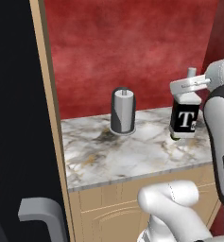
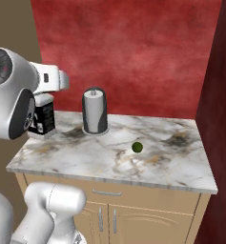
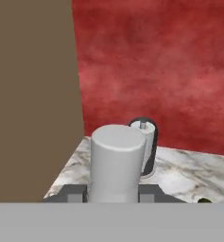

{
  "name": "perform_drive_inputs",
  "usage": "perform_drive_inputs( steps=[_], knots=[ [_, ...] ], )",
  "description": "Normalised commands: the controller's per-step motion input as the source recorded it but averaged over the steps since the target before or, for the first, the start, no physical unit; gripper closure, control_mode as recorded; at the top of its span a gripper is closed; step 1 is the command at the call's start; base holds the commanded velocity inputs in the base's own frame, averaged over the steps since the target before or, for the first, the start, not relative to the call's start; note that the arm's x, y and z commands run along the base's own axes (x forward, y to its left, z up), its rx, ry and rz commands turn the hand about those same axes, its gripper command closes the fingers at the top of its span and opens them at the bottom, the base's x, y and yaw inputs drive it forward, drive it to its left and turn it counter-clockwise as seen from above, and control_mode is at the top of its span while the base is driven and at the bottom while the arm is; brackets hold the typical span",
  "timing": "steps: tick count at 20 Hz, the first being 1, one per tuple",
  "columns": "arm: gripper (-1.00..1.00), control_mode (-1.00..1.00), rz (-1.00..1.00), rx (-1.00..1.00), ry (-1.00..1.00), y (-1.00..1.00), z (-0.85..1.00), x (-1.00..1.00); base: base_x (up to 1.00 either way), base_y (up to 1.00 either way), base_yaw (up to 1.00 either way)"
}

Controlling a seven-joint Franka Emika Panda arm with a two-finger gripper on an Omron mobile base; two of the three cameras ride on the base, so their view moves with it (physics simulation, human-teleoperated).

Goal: Place the liquors on the top shelf of the fridge to keep them out of children's reach, and place the lime on lower shelves for easy access.

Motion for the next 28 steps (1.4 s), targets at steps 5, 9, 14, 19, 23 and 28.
perform_drive_inputs(
  steps=[5,9,14,19,23,28],
  knots=[
    [1.0,-1.0,-0.19,0.14,-0.06,0.0,-0.35,0.01,0.0,0.0,0.0],
    [1.0,-1.0,-0.18,0.06,-0.09,0.0,-0.17,0.15,0.0,0.0,0.0],
    [1.0,-1.0,-0.13,0.0,-0.03,-0.05,-0.01,0.03,0.0,0.0,0.0],
    [1.0,-1.0,-0.04,0.0,0.0,-0.13,0.03,-0.1,0.0,0.0,0.0],
    [1.0,-1.0,0.0,0.0,0.0,-0.13,0.15,-0.3,0.0,0.0,0.0],
    [1.0,-1.0,0.0,-0.01,0.0,-0.03,0.17,-0.39,0.0,0.0,0.0]
  ],
)
